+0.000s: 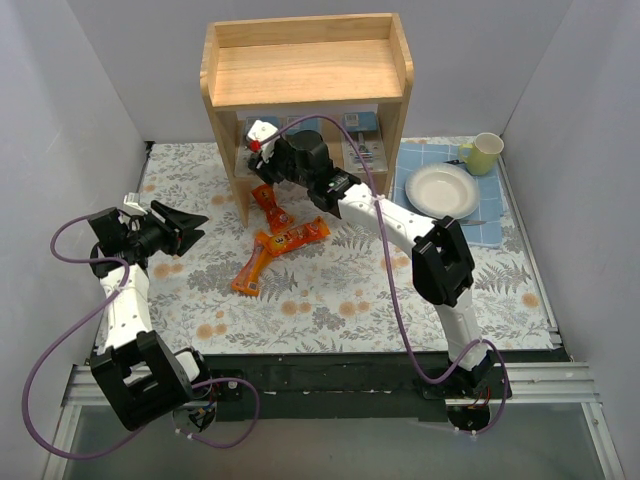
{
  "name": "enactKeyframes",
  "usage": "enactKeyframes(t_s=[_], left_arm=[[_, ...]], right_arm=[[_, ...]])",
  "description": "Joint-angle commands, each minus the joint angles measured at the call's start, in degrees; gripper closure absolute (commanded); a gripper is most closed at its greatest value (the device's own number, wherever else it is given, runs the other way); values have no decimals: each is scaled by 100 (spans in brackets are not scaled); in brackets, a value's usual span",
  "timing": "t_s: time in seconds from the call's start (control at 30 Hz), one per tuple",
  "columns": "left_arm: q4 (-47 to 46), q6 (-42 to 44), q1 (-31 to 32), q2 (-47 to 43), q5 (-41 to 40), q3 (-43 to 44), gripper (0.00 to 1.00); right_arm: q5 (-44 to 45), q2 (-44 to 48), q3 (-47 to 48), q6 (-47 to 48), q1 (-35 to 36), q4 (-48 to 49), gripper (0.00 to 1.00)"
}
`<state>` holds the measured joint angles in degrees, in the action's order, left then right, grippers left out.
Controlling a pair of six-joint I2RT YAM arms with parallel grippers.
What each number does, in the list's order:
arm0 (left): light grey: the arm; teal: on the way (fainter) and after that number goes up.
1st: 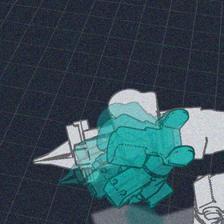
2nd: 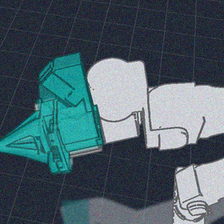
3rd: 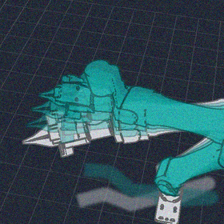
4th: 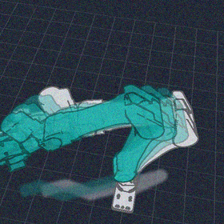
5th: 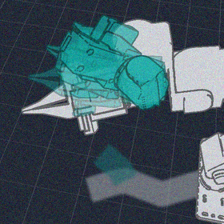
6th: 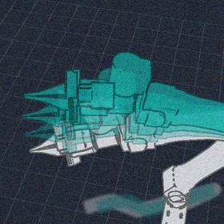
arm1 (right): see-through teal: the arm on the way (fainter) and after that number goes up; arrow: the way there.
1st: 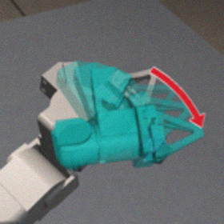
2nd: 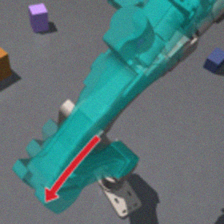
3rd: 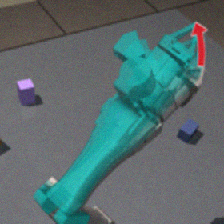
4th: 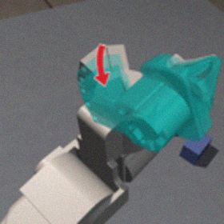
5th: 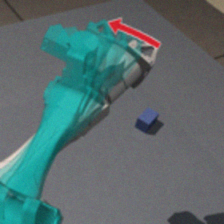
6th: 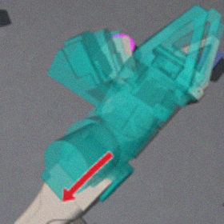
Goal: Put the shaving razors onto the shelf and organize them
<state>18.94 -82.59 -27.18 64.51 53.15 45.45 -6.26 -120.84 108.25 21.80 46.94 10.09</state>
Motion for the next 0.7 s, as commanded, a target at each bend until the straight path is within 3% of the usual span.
enactKeyframes(t_s=[0.0, 0.27, 0.47, 0.67], left_arm=[[22, 164, -16, 35, 91, 69, 50], [57, 348, -24, 70, 56, 69, 49], [75, 428, -68, 53, -23, 8, 47], [57, 524, -191, -26, -32, -141, 47]], right_arm=[[108, -308, 486, -368, -53, 161, 39], [-1006, -660, 794, -1389, -431, -340, 41], [-2079, -740, 821, -1460, -703, -657, 48], [-2572, -871, 873, -1302, -861, -771, 54]])
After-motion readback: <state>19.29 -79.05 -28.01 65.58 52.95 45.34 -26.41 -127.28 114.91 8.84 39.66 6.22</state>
